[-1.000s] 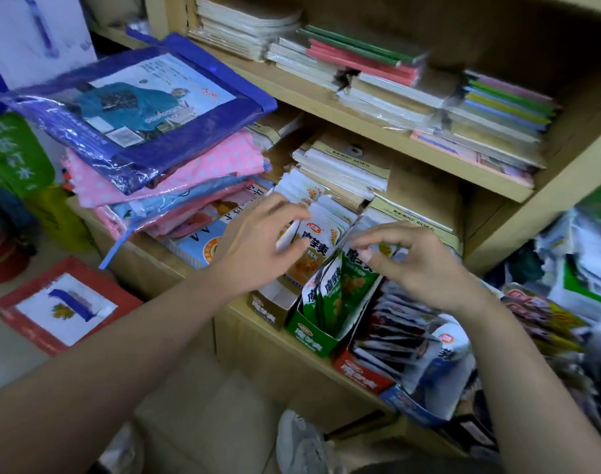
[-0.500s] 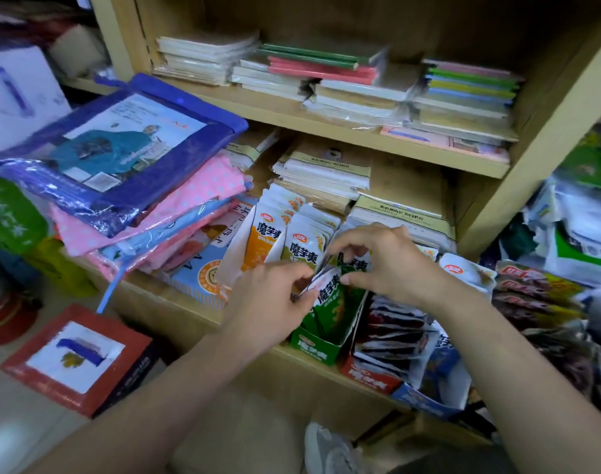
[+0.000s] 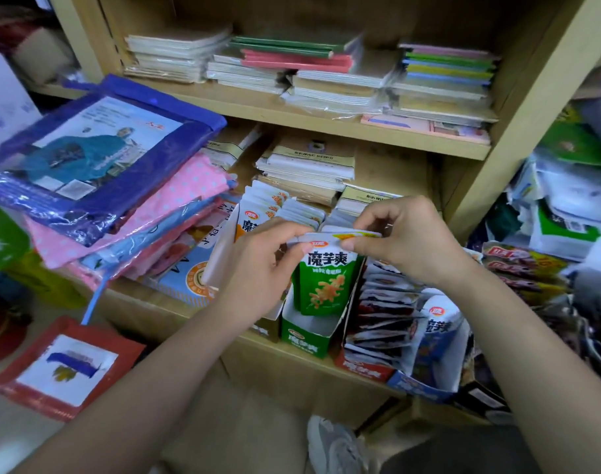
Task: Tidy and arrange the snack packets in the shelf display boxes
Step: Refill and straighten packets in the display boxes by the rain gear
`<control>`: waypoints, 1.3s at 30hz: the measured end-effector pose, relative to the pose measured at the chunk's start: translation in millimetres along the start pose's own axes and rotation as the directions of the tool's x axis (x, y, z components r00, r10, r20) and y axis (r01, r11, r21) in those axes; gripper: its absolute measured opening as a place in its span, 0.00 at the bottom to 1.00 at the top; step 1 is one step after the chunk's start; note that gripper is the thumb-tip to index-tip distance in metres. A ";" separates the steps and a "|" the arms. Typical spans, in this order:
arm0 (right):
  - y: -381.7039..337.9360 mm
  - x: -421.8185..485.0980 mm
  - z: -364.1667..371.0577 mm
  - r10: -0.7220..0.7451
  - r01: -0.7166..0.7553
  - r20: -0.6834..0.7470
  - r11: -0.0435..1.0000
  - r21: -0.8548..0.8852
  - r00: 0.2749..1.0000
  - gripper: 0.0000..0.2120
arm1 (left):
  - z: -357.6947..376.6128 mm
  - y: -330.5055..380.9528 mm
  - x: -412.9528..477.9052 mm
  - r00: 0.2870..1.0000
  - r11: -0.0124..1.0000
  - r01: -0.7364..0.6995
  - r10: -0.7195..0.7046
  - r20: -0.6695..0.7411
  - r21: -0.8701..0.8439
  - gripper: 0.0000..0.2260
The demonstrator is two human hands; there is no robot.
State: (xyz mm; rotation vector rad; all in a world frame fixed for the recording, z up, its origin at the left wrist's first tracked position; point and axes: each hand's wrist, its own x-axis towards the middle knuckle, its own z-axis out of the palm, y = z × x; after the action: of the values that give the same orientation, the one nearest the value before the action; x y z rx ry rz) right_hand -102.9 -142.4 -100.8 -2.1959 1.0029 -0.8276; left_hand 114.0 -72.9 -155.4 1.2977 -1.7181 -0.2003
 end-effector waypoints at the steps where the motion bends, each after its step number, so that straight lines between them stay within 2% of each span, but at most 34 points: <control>1: 1.0 -0.1 -1.4 0.025 -0.025 0.004 0.999 0.025 1.000 0.08 | 1.2 -0.9 1.4 1.000 1.000 0.007 -0.007 -0.007 0.012 0.07; 3: 3.9 -0.7 -4.3 0.093 -0.097 0.040 0.991 0.091 0.995 0.09 | 1.0 -4.6 3.7 0.998 0.999 0.034 -0.036 0.049 0.038 0.06; 5: 9.9 -0.9 -8.1 0.152 -0.155 0.028 0.978 0.139 0.988 0.08 | -3.2 -8.2 4.1 0.977 0.997 0.064 -0.070 0.204 0.034 0.06; 7: 14.4 -0.5 -11.0 0.174 -0.166 -0.050 0.977 0.136 0.983 0.07 | -8.7 -8.9 0.8 0.937 0.999 0.033 -0.035 0.347 0.010 0.08; 9: 16.0 0.0 -11.6 0.173 -0.162 -0.151 0.983 0.084 0.973 0.07 | -12.5 -7.1 -5.3 0.921 1.000 -0.017 0.012 0.389 0.008 0.09; 12: 14.5 1.6 -7.2 0.114 -0.114 -0.260 0.993 0.015 0.959 0.05 | -17.0 -8.3 -14.4 0.919 1.000 -0.010 0.020 0.394 -0.026 0.09; 14: 13.3 3.5 -2.1 0.032 -0.051 -0.275 0.997 -0.061 0.961 0.03 | -20.0 -8.5 -20.6 0.922 0.998 0.012 0.016 0.387 -0.070 0.11; 16: 13.2 6.2 4.9 -0.038 -0.001 -0.198 0.982 -0.191 0.979 0.07 | -22.7 -6.6 -24.6 0.927 0.996 0.003 0.030 0.373 -0.087 0.11; 18: 13.9 8.4 12.3 -0.049 0.026 -0.073 0.956 -0.291 0.996 0.10 | -23.4 -4.6 -26.2 0.927 0.997 -0.021 0.046 0.373 -0.071 0.08; 20: 14.3 10.5 17.8 -0.070 0.053 -0.037 0.935 -0.351 0.997 0.13 | -23.4 -4.1 -26.4 0.932 0.998 -0.041 0.054 0.359 -0.044 0.06; 25: 13.0 10.8 14.3 -0.113 0.059 -0.134 0.935 -0.350 0.985 0.12 | -22.4 -6.3 -24.9 0.958 0.999 -0.033 0.039 0.284 -0.026 0.07; 27: 9.8 7.1 9.8 -0.086 0.049 -0.136 0.966 -0.256 0.987 0.07 | -19.4 -7.5 -22.9 0.969 0.999 -0.034 0.036 0.243 -0.015 0.06; 29: 2.5 1.2 5.8 -0.026 0.024 -0.024 0.996 -0.083 0.999 0.04 | -15.4 -7.9 -20.7 0.977 0.999 -0.038 0.037 0.210 -0.001 0.06; 30: -0.9 -1.5 4.9 -0.003 0.005 0.063 0.999 -0.034 0.998 0.06 | -13.7 -7.9 -19.6 0.980 0.999 -0.040 0.038 0.196 0.005 0.06; 33: -5.0 -5.8 7.0 0.070 -0.052 0.271 0.996 -0.072 0.960 0.12 | -10.5 -7.5 -17.1 0.987 0.999 -0.044 0.040 0.156 0.021 0.05; 36: -4.3 -4.8 8.7 0.072 -0.041 0.325 0.994 -0.099 0.943 0.10 | -9.5 -8.1 -16.5 0.991 0.998 -0.049 0.044 0.125 0.040 0.04; 39: -3.2 -3.0 7.4 0.073 -0.030 0.282 0.988 -0.154 0.957 0.10 | -9.5 -11.7 -17.3 0.992 0.998 -0.052 0.046 0.119 0.046 0.05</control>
State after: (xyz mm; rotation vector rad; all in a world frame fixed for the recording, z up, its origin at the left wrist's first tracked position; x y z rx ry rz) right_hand -97.7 -136.4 -104.1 -2.3204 0.9966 -0.4036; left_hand 128.8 -60.1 -167.3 1.2998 -1.8632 -0.2111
